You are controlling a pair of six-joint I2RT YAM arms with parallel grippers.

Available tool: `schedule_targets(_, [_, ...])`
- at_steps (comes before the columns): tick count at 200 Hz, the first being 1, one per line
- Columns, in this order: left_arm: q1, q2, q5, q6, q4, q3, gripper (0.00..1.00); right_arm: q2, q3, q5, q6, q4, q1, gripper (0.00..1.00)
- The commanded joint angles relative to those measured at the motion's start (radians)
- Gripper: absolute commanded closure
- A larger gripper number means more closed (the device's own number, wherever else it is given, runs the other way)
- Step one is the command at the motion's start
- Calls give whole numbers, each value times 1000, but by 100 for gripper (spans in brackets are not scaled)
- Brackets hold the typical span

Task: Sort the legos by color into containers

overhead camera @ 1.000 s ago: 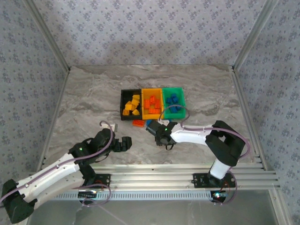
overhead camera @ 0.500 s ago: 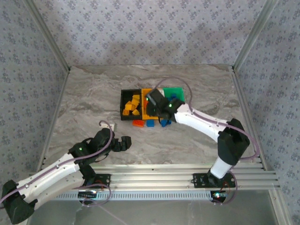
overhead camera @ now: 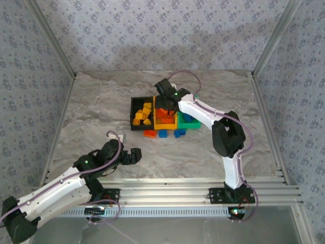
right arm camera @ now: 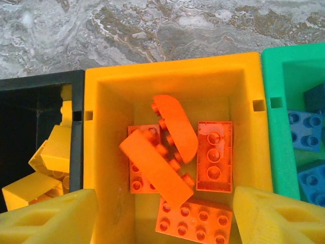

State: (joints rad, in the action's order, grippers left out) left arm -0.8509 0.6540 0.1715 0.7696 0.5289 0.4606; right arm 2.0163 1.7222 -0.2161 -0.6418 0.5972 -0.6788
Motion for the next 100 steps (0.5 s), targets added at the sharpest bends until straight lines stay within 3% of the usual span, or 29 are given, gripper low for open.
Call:
schedule_targets(1, [6,-17,-3,5,26,13,0,-94,-19,-31,4,16,-27,26])
schedule_targets(58, [9,-24,2,5,18,10,0,-333,-422,-100,-77,-114,-184,26])
schedule_targets(100, [9,-26,-6,11,14,-5,0,-300,-586,-112,-156,-219,-253,31])
